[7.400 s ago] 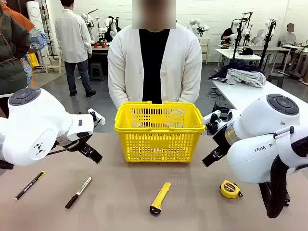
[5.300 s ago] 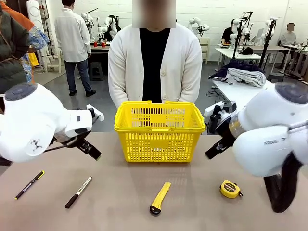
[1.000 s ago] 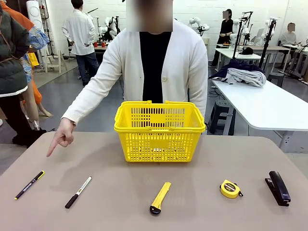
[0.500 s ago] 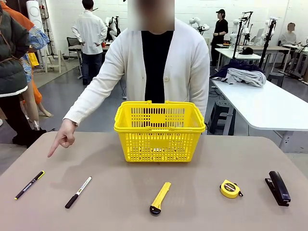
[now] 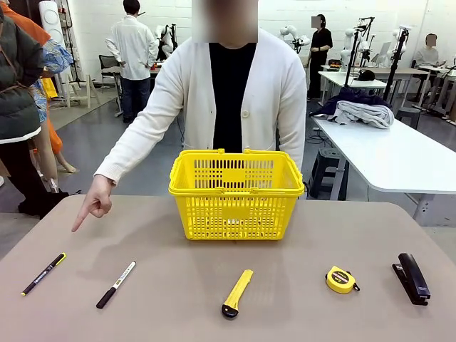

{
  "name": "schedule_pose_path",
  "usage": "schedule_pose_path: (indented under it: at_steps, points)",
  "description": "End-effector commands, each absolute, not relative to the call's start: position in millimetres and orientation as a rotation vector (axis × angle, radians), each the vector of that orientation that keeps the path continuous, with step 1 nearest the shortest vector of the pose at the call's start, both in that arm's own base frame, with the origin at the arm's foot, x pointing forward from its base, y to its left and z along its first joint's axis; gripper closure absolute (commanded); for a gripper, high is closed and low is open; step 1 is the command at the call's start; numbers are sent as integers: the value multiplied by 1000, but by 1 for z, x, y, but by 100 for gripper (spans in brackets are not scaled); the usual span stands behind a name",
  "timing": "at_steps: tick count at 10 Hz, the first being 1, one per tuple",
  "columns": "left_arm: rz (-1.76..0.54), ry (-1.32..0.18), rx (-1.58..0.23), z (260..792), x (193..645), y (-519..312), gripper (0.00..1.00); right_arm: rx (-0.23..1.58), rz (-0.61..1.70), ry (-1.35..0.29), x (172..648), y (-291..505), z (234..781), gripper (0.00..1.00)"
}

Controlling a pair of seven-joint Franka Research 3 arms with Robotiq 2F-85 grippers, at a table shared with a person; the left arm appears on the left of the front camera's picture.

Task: Place the items the person wants into the basket.
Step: Pick up the item the person points to and place it in the Market Basket.

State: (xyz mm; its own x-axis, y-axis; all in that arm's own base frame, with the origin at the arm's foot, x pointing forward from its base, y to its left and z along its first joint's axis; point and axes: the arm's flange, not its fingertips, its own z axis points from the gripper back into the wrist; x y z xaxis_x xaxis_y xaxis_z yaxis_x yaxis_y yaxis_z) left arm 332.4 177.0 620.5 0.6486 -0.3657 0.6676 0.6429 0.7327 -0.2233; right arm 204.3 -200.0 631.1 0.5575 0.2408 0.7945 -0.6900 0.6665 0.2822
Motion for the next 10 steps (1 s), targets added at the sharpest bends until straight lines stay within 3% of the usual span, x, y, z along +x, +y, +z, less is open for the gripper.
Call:
schedule_pose_path:
  at_steps: [1, 3, 5, 8, 10]
  points:
    - [-514, -313, -125, 594, 360, 117, 0, 641, 610, -813, 205, -199, 631, 0]
    - [-540, -172, 76, 555, 374, 70, 0, 641, 610, -813, 205, -199, 631, 0]
    - [-492, -173, 209, 494, 393, 45, 0, 641, 610, -813, 205, -199, 631, 0]
    - [-491, -101, 165, 433, 409, 35, 0, 641, 610, -813, 205, -199, 631, 0]
    - [-489, -137, 74, 412, 414, 35, 0, 641, 610, -813, 205, -199, 631, 0]
